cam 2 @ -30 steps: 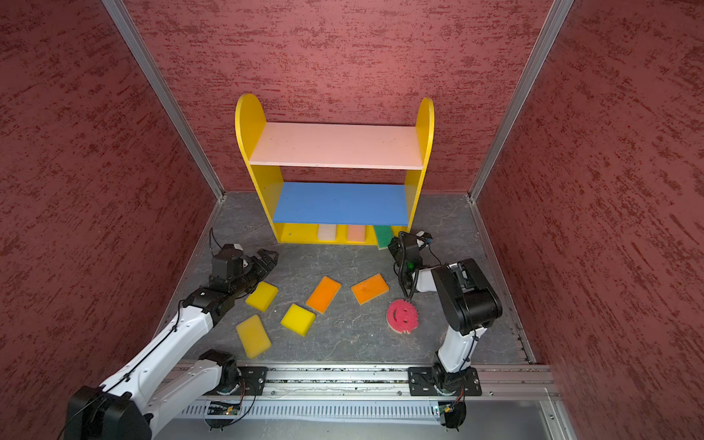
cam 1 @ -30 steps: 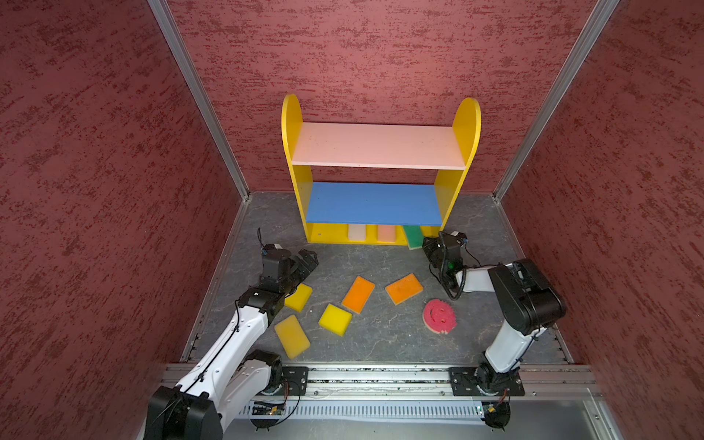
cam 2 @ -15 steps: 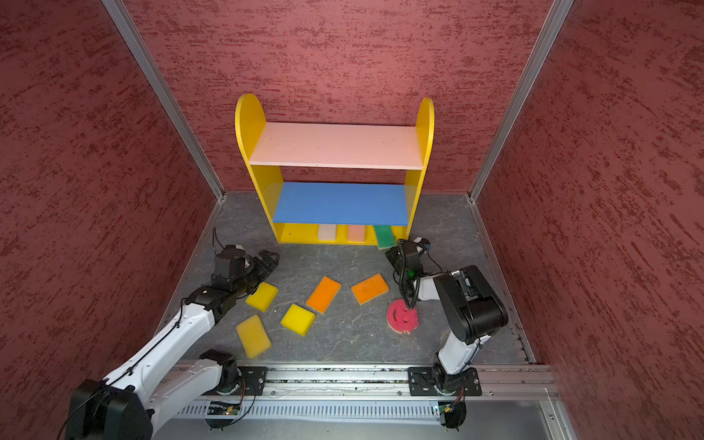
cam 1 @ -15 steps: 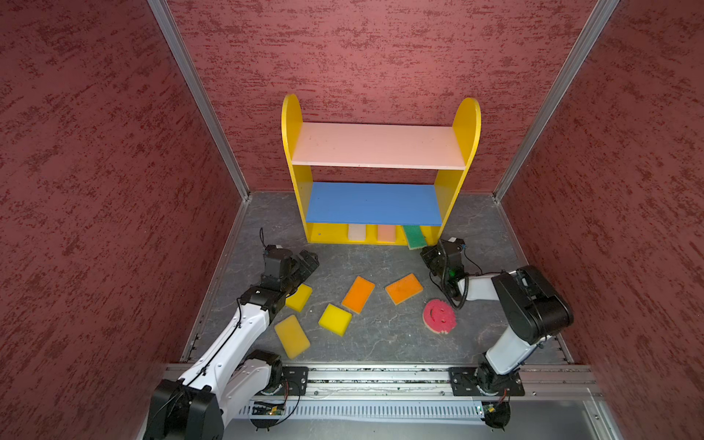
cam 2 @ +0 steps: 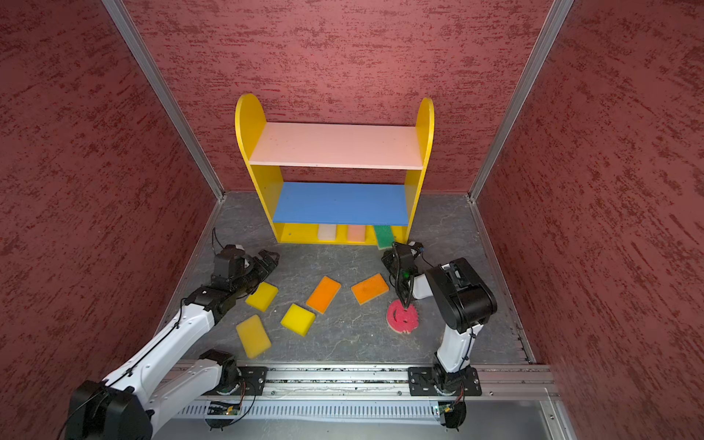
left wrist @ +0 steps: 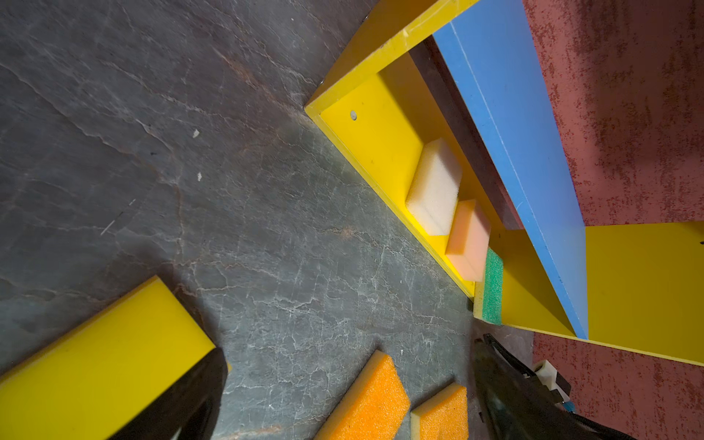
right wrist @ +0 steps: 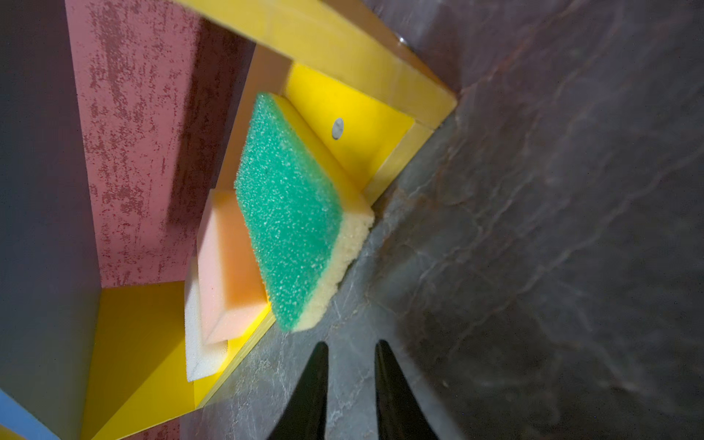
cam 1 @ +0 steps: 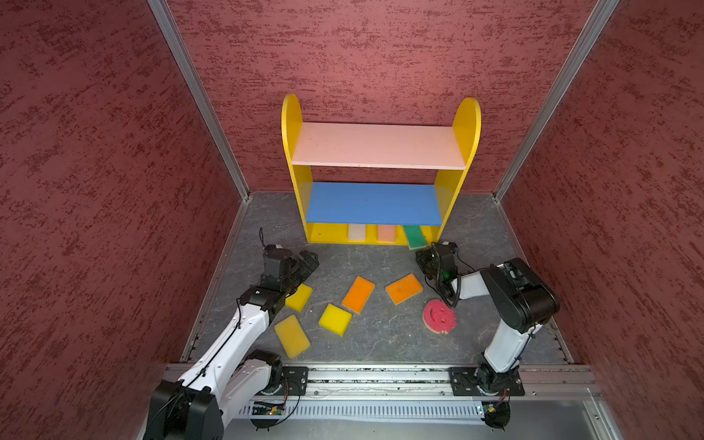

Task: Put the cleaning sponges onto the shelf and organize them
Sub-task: 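Set the green sponge upright beside the pink sponge with the right gripper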

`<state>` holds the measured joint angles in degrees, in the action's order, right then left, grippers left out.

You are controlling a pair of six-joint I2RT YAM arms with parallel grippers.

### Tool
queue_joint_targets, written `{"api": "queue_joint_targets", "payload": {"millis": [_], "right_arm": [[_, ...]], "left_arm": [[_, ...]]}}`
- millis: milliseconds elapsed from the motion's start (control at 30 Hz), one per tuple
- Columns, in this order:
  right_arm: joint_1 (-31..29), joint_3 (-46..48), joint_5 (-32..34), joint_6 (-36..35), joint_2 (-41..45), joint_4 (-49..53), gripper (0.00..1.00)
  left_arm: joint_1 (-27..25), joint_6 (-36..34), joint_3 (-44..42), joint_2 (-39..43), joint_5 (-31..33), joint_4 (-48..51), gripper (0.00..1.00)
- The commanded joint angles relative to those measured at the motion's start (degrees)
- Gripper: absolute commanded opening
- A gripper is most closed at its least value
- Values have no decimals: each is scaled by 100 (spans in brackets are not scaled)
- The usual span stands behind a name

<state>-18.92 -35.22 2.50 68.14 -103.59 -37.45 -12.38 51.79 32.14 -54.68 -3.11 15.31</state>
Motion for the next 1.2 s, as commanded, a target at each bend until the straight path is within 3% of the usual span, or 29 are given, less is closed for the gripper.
{"api": "queue_joint_targets", "payload": {"millis": [0, 533, 1167], "right_arm": [[-6, -245, -74, 147, -137, -275, 19], [-6, -640, -155, 455, -923, -745, 18], [220, -555, 11, 367, -668, -683, 18]], "left_arm": [[43, -46, 1, 45, 16, -57, 100], [60, -46, -47, 25, -5, -59, 99], [60, -44, -50, -56, -31, -113, 100]]}}
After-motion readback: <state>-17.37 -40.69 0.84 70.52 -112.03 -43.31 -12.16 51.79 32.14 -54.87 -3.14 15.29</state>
